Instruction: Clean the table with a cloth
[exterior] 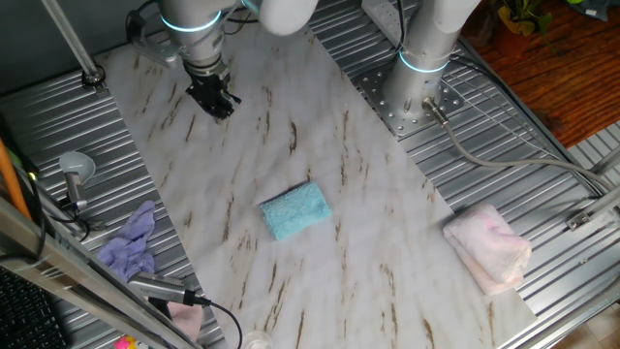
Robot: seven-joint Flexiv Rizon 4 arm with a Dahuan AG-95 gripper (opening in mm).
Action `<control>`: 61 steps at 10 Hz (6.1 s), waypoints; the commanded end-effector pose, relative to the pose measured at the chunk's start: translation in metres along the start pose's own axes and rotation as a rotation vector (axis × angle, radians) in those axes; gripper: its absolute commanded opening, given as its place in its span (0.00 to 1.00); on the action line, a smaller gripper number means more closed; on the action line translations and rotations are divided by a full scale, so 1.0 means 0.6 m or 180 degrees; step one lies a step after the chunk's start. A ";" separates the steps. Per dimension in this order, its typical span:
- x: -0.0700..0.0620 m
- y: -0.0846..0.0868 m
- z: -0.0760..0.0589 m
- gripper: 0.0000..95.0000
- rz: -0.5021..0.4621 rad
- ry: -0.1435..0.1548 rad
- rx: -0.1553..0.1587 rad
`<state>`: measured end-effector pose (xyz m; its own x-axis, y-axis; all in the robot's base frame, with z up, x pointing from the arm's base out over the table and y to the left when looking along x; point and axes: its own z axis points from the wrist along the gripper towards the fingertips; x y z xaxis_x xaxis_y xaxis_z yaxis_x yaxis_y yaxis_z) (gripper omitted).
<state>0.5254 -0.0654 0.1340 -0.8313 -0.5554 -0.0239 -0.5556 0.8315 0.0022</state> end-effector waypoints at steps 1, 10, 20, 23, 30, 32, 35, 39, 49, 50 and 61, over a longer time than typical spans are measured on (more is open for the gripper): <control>0.000 0.000 -0.001 0.00 0.0003 -0.0017 -0.0029; -0.008 0.163 0.046 0.00 0.0127 -0.0134 -0.0133; -0.040 0.256 0.079 0.20 0.0040 -0.0077 -0.0183; -0.047 0.279 0.088 0.20 0.0104 -0.0079 -0.0172; -0.048 0.280 0.089 0.40 0.0608 -0.0054 -0.0199; -0.058 0.298 0.098 0.60 0.0813 -0.0069 -0.0264; -0.084 0.348 0.130 0.60 0.1134 -0.0032 -0.0257; -0.090 0.355 0.133 0.60 0.1179 -0.0050 -0.0227; -0.092 0.356 0.168 0.60 0.1310 -0.0133 -0.0354; -0.092 0.357 0.173 0.60 0.1295 -0.0134 -0.0357; -0.096 0.359 0.184 0.00 0.1045 -0.0190 -0.0374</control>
<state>0.4564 0.1476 0.0250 -0.9650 -0.2550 -0.0617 -0.2612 0.9558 0.1349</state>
